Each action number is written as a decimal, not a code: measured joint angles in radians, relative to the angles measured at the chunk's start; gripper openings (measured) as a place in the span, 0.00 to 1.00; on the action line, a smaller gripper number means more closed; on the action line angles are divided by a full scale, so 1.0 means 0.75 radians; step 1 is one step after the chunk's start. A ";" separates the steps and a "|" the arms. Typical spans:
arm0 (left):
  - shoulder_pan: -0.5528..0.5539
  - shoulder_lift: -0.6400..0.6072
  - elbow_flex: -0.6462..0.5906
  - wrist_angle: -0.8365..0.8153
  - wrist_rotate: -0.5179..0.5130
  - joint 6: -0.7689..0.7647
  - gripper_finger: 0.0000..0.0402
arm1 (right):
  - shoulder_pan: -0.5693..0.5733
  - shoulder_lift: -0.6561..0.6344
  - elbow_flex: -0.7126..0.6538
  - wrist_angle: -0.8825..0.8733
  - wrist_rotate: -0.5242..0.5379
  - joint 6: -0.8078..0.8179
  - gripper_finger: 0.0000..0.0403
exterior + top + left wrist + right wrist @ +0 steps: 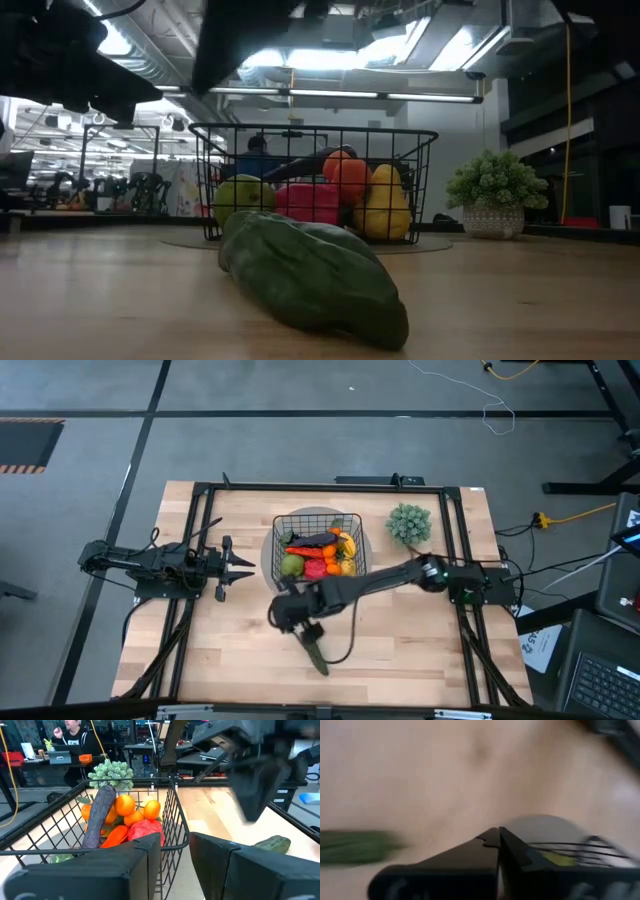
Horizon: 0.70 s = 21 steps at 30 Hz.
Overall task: Build produce basket
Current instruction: Put the green chili pepper into the black wire basket
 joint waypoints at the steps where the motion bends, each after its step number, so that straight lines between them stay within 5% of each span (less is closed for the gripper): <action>1: 0.000 0.001 0.000 0.000 0.000 -0.004 0.23 | -0.006 -0.032 0.000 -0.045 -0.141 0.025 0.00; 4: 0.000 0.001 0.000 0.000 0.000 -0.005 0.23 | 0.006 -0.090 0.003 -0.208 -0.589 0.018 0.00; 7: 0.000 0.000 0.000 0.000 0.000 -0.006 0.23 | 0.052 -0.101 0.000 -0.428 -0.857 -0.108 0.00; 12: 0.000 0.000 0.000 0.001 0.000 -0.007 0.23 | 0.126 -0.104 -0.025 -0.706 -1.014 -0.334 0.00; 17: 0.000 0.000 0.000 0.001 0.000 -0.010 0.23 | 0.173 -0.107 -0.113 -0.528 -1.250 -0.498 0.00; 21: 0.000 0.001 0.000 0.001 0.000 -0.010 0.23 | 0.161 -0.103 -0.234 -0.297 -1.216 -0.507 0.00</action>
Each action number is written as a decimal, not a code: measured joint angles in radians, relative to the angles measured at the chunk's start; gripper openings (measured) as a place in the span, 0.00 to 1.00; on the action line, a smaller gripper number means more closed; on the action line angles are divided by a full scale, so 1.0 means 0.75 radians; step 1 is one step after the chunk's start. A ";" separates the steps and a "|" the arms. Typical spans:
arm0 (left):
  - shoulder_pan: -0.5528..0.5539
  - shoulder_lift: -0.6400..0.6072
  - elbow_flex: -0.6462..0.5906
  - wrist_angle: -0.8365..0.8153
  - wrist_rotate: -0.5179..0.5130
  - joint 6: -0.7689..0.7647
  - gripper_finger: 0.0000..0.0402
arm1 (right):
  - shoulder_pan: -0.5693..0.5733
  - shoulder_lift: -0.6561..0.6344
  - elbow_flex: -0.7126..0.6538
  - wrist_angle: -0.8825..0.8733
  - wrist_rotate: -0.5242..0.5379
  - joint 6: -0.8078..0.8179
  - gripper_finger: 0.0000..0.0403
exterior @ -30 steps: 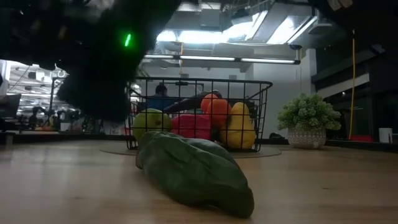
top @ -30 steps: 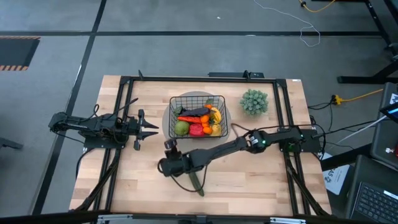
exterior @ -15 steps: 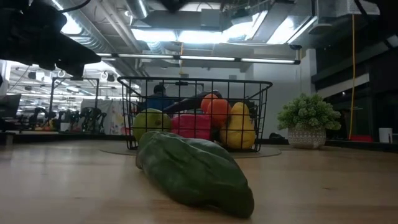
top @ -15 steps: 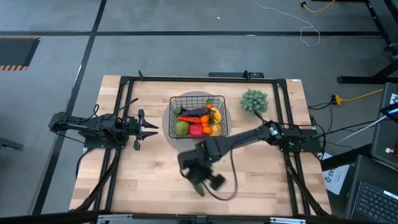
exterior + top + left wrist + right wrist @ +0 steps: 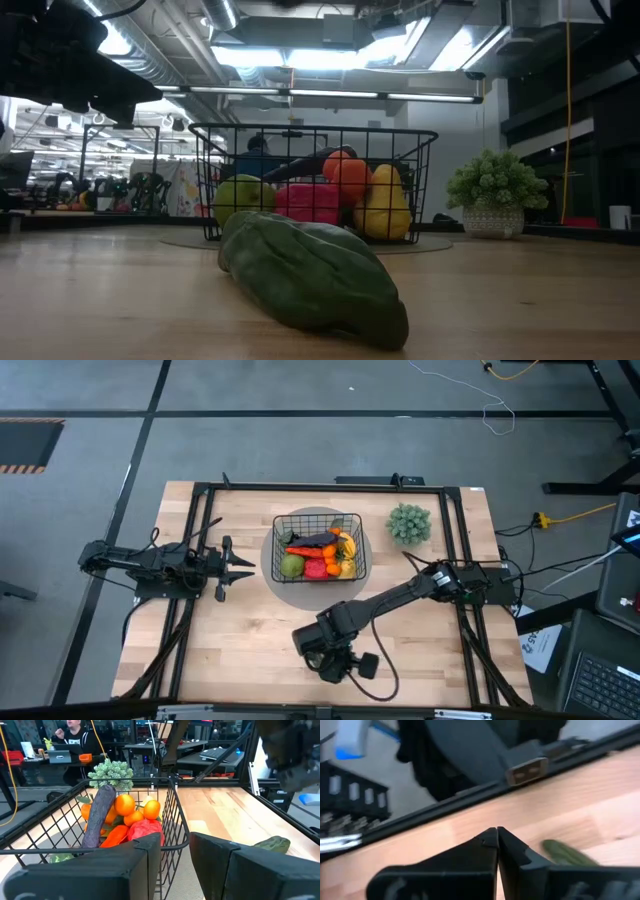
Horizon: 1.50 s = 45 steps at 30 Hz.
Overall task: Build produce basket
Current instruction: Put the green chili pepper into the black wire basket
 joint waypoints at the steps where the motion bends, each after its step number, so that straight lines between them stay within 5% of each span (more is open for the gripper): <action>1: 0.000 0.000 0.000 0.000 0.000 0.000 0.23 | -0.010 0.000 -0.037 0.061 0.001 0.015 0.00; 8: 0.000 0.000 0.000 0.000 0.000 0.002 0.23 | -0.053 0.000 -0.268 0.334 -0.041 0.182 0.00; 19: 0.000 0.000 0.000 0.000 0.000 0.003 0.23 | -0.081 0.005 -0.301 0.694 -0.095 0.087 0.00; 28: 0.000 0.000 0.000 -0.001 -0.001 0.013 0.23 | -0.211 0.009 -0.507 0.903 -0.092 0.104 0.00; 35: 0.000 0.000 0.000 -0.001 0.000 0.014 0.23 | -0.192 0.005 -0.576 0.917 0.044 0.182 0.00; 45: 0.000 0.000 -0.001 0.005 -0.001 0.014 0.23 | -0.234 -0.004 -0.480 0.484 0.187 0.185 0.00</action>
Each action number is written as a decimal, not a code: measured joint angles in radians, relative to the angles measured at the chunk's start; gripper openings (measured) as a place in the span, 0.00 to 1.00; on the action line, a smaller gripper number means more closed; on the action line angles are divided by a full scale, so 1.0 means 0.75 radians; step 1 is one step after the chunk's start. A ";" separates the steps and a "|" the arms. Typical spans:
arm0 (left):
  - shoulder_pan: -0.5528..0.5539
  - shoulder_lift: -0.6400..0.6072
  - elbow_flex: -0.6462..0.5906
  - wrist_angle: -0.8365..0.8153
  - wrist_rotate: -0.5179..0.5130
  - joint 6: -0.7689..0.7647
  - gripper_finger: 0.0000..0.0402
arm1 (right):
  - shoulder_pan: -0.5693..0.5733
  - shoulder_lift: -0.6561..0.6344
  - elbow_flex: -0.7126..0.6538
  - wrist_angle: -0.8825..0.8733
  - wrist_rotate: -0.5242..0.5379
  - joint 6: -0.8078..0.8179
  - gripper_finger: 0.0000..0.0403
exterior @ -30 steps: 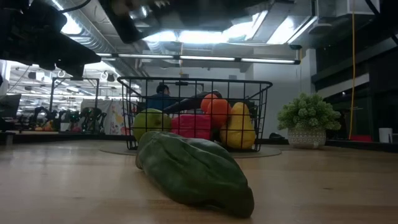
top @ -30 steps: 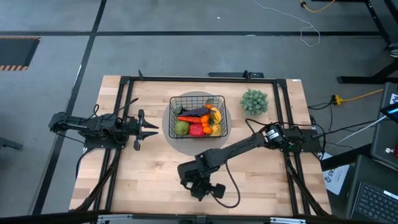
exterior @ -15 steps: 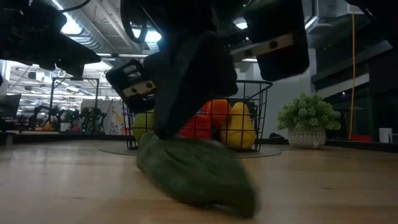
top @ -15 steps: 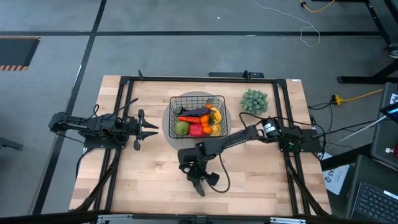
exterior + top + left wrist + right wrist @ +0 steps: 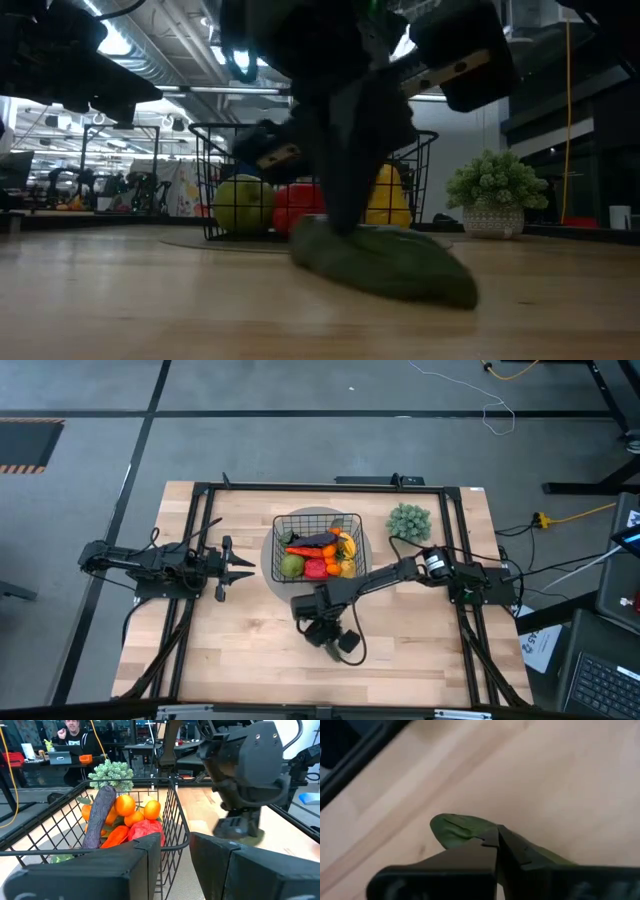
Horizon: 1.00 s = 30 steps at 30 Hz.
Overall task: Build produce basket
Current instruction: Put the green chili pepper into the black wire basket
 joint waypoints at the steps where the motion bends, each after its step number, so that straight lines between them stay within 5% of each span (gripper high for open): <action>1: 0.000 0.000 0.000 0.001 0.000 0.000 0.23 | -0.005 0.001 0.017 -0.052 0.014 0.001 0.00; 12: 0.000 0.000 0.000 0.003 0.000 0.000 0.23 | -0.071 0.009 0.068 -0.464 0.099 0.152 0.00; 21: 0.000 -0.001 0.000 0.005 0.000 0.000 0.23 | -0.046 0.009 0.138 -0.777 0.342 0.298 0.00; 30: 0.000 0.000 0.000 0.005 0.000 -0.001 0.23 | 0.040 0.001 0.152 -0.965 0.329 0.404 0.00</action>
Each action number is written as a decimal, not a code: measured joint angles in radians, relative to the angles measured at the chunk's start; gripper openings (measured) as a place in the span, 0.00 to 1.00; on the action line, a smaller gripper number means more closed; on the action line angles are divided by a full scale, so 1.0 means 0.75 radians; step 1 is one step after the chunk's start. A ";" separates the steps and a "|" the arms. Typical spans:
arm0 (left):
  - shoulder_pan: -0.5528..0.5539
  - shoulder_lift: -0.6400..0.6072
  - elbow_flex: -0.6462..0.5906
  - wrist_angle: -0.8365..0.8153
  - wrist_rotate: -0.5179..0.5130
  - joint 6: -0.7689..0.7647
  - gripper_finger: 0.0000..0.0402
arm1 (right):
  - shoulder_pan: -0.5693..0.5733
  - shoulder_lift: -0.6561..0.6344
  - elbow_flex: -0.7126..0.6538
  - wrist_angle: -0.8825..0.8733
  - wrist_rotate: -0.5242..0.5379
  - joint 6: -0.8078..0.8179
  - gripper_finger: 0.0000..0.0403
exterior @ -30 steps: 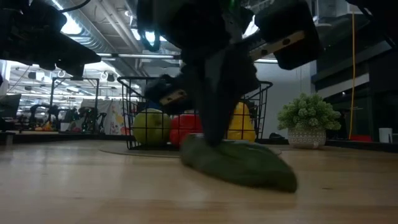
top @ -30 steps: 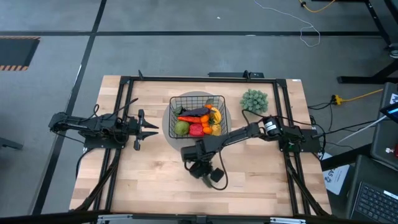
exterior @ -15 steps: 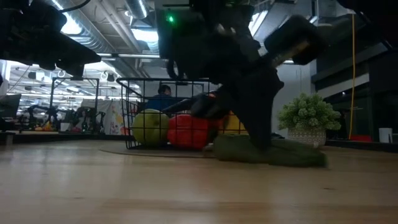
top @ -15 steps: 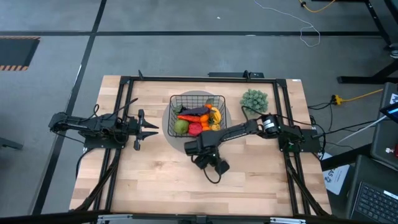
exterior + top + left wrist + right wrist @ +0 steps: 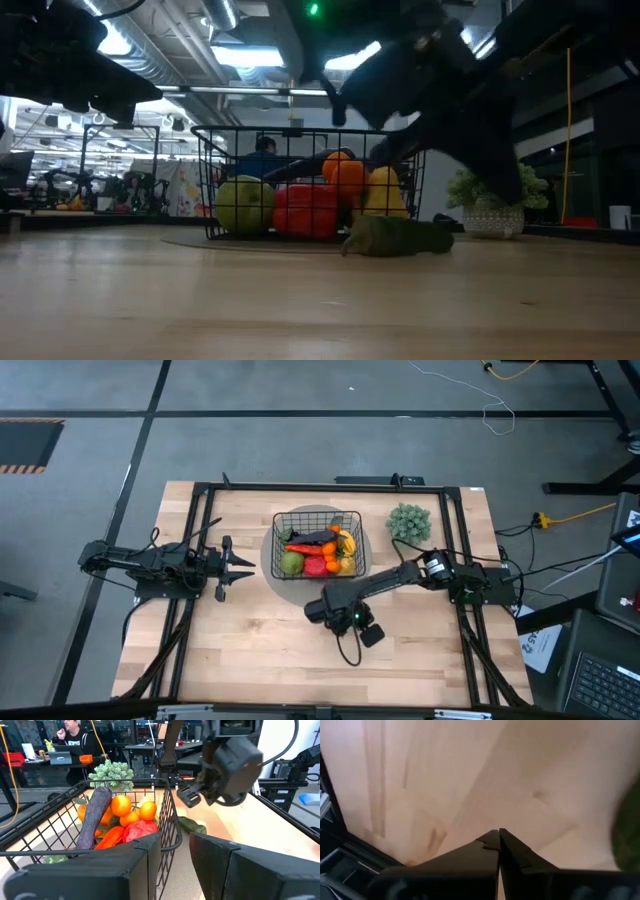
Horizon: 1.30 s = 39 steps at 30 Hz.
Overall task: Build produce basket
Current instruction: Put the green chili pepper into the black wire basket
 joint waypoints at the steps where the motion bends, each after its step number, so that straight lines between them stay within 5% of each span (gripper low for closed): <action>1: -0.001 0.000 0.000 0.000 0.000 0.000 0.23 | 0.012 -0.006 -0.001 0.000 0.000 0.015 0.00; 7: 0.000 0.000 0.000 0.001 0.000 -0.001 0.23 | 0.056 -0.113 -0.028 0.003 -0.008 0.038 0.00; 15: -0.001 -0.001 0.000 0.002 0.001 -0.001 0.23 | 0.081 -0.495 -0.156 0.040 0.007 0.223 0.00; 22: 0.000 0.000 0.000 0.001 0.000 -0.001 0.23 | 0.093 -0.749 -0.417 0.316 0.257 0.475 0.00; 31: 0.000 0.000 0.000 0.001 0.001 -0.002 0.23 | 0.075 -0.769 -0.758 0.537 0.440 0.580 0.01; 39: 0.000 0.000 0.000 0.001 0.001 -0.001 0.23 | 0.074 -0.771 -0.827 0.331 0.605 0.699 0.01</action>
